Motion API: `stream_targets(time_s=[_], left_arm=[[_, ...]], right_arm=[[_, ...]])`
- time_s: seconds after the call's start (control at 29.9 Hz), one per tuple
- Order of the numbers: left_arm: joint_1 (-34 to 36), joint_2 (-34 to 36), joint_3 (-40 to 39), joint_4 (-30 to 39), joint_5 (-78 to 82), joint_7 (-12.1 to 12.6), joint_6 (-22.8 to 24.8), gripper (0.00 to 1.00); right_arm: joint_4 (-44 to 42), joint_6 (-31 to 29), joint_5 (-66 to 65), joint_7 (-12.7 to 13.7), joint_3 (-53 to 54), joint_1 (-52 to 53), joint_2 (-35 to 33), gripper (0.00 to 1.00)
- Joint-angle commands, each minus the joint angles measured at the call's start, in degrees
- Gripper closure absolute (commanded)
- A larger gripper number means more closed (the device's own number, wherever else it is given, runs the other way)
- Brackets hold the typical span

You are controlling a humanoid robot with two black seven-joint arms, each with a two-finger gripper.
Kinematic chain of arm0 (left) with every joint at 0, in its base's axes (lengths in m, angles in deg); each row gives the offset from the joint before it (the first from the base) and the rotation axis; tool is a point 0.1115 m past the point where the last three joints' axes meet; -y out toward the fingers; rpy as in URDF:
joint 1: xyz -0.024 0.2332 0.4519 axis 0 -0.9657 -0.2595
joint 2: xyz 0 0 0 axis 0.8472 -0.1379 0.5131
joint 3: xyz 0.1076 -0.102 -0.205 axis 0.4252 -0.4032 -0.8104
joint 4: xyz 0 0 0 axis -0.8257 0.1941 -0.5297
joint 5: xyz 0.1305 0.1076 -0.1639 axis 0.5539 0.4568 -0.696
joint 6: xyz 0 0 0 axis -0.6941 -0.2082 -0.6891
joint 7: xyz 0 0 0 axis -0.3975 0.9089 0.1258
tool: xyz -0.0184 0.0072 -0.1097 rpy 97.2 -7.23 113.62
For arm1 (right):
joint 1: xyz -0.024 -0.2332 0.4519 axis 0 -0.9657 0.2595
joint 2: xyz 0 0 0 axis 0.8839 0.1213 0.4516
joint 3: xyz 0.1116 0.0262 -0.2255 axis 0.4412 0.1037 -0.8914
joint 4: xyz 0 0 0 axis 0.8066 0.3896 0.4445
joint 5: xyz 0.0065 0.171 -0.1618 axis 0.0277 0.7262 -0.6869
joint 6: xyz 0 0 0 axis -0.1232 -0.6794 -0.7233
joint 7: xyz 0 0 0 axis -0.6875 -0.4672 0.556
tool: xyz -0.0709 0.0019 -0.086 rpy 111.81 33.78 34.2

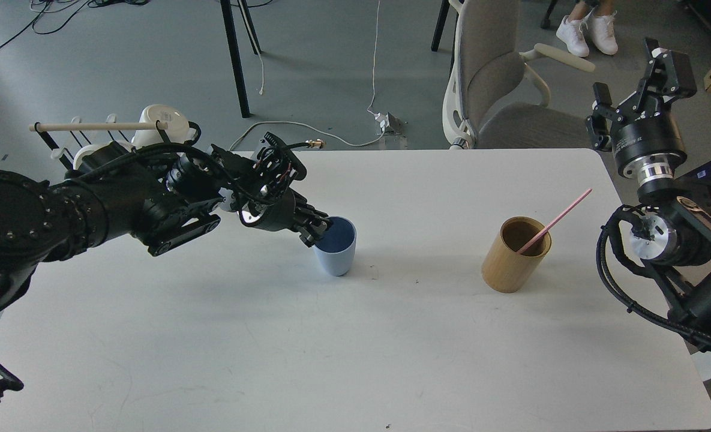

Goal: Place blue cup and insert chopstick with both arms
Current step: 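Open the left gripper and withdraw it toward the dish rack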

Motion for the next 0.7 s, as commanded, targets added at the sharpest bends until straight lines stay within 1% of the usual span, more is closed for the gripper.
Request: stream_targets(time_s=[0.0,0.07,0.13,0.2,0.27,0.3,0.37,0.47,0.57,0.64,0.67], left_arm=[[0.06,0.27,-0.24,0.08,-0.74,-0.01,0.1,0.69],[0.14,0.45,-1.29,0.08,-1.1,-0.01,0.45,0.59],[0.14,1.76,-3.39,-0.01,-1.27,-0.01,2.02,0.47],[-0.03,4.3,-6.9,0.08,-1.88,-0.01,4.65,0.36],[-0.82,6.5,-11.38,0.08,-2.94,-0.01,7.12,0.22],[-1.52,7.73,-13.93,0.16,-3.64,-0.01,8.0,0.18],[-3.27,10.45,-19.11,1.74,-4.7,-0.01,8.79,0.17],[-5.65,16.51,-27.37,6.57,-6.54,-0.01,9.94,0.15],[-10.65,21.79,-37.65,11.23,-11.97,-0.01,11.26,0.14],[-14.95,23.29,-44.94,12.82,-17.42,-0.01,11.35,0.13],[-17.41,23.73,-48.89,13.34,-20.66,-0.01,11.43,0.13]], right_arm=[[0.0,-0.09,0.0,0.0,0.0,0.0,0.0,0.05],[0.09,-0.17,0.0,0.0,-0.09,0.08,0.0,0.05],[0.35,-0.17,-0.18,0.0,-0.61,0.08,-0.52,0.05],[0.88,-0.26,-0.53,0.0,-1.58,0.61,-1.22,0.04],[0.88,-0.26,-0.97,0.0,-2.19,1.49,-2.89,0.04],[0.97,-0.26,-1.06,0.0,-2.54,2.27,-4.38,0.04],[1.06,-0.26,-2.54,0.0,-3.77,4.12,-7.45,0.04],[1.58,-0.18,-6.4,0.0,-6.93,5.97,-10.8,0.04],[3.16,0.96,-14.82,0.0,-8.17,5.8,-14.75,0.04],[4.04,4.03,-22.55,0.0,-8.26,5.1,-16.25,0.04],[4.13,7.26,-26.51,0.0,-8.35,4.14,-16.43,0.04]])
